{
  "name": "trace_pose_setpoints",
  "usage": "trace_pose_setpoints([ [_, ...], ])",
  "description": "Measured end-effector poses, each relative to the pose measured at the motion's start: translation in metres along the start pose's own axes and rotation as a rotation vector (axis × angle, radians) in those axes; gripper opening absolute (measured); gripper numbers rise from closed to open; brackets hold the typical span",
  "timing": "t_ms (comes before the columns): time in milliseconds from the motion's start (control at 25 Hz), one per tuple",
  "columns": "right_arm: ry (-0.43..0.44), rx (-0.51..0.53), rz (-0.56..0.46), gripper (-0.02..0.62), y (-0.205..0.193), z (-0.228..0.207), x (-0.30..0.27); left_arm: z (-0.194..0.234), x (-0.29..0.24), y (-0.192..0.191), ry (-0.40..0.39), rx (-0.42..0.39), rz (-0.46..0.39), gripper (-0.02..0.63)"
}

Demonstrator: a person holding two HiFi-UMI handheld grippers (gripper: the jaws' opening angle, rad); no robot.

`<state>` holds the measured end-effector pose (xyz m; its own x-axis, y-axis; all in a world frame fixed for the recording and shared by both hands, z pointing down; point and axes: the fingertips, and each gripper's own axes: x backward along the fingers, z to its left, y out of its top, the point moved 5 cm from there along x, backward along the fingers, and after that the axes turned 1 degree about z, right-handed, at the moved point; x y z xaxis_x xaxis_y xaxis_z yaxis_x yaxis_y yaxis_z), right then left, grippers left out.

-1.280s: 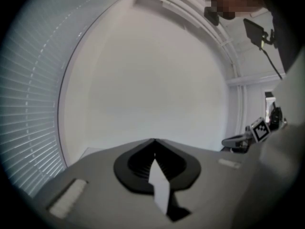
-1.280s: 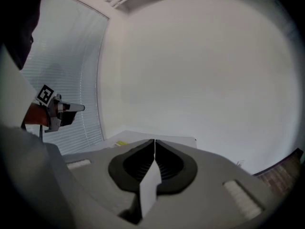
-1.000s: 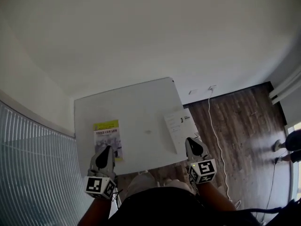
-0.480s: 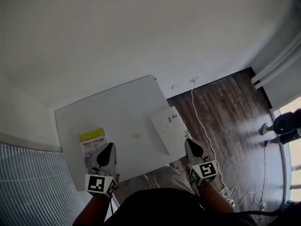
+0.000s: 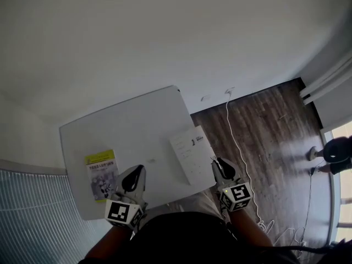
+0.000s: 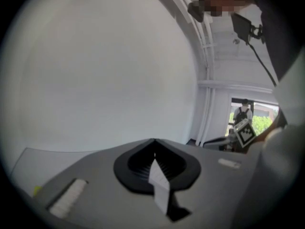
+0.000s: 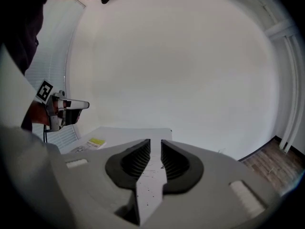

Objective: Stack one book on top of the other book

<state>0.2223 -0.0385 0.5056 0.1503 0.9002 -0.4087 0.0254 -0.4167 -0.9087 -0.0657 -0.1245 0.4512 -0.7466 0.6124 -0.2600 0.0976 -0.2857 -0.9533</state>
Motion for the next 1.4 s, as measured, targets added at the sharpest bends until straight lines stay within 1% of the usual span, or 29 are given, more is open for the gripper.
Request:
trace_pose_setpoints([
  [80, 0.014, -0.001, 0.012, 0.074, -0.005, -0.008, -0.006, -0.008, -0.011, 0.002, -0.008, -0.016, 0.013, 0.003],
  [280, 0.021, -0.023, 0.064, 0.107, -0.029, -0.030, -0.024, -0.018, -0.039, 0.002, -0.031, -0.102, 0.040, 0.003],
  [400, 0.030, -0.037, 0.105, 0.129, -0.042, -0.041, -0.034, -0.022, -0.056, -0.008, -0.045, -0.134, 0.067, 0.003],
  [480, 0.035, -0.047, 0.123, 0.150, -0.047, -0.047, -0.039, -0.022, -0.063, -0.015, -0.045, -0.134, 0.096, 0.003],
  [640, 0.048, -0.058, 0.126, 0.161, -0.056, -0.060, -0.047, -0.023, -0.078, -0.015, -0.030, -0.115, 0.117, 0.003],
  [800, 0.071, -0.083, 0.163, 0.177, -0.072, -0.072, -0.056, -0.025, -0.091, -0.023, -0.029, -0.141, 0.170, 0.003],
  [880, 0.087, -0.101, 0.183, 0.193, -0.081, -0.077, -0.060, -0.029, -0.098, -0.021, -0.027, -0.135, 0.170, 0.003],
  [1040, 0.133, -0.133, 0.218, 0.223, -0.099, -0.081, -0.068, -0.037, -0.108, -0.014, -0.016, -0.123, 0.156, 0.003],
  [1400, 0.270, -0.194, 0.291, 0.315, -0.134, -0.082, -0.093, -0.046, -0.120, -0.019, 0.015, -0.105, 0.195, 0.003],
])
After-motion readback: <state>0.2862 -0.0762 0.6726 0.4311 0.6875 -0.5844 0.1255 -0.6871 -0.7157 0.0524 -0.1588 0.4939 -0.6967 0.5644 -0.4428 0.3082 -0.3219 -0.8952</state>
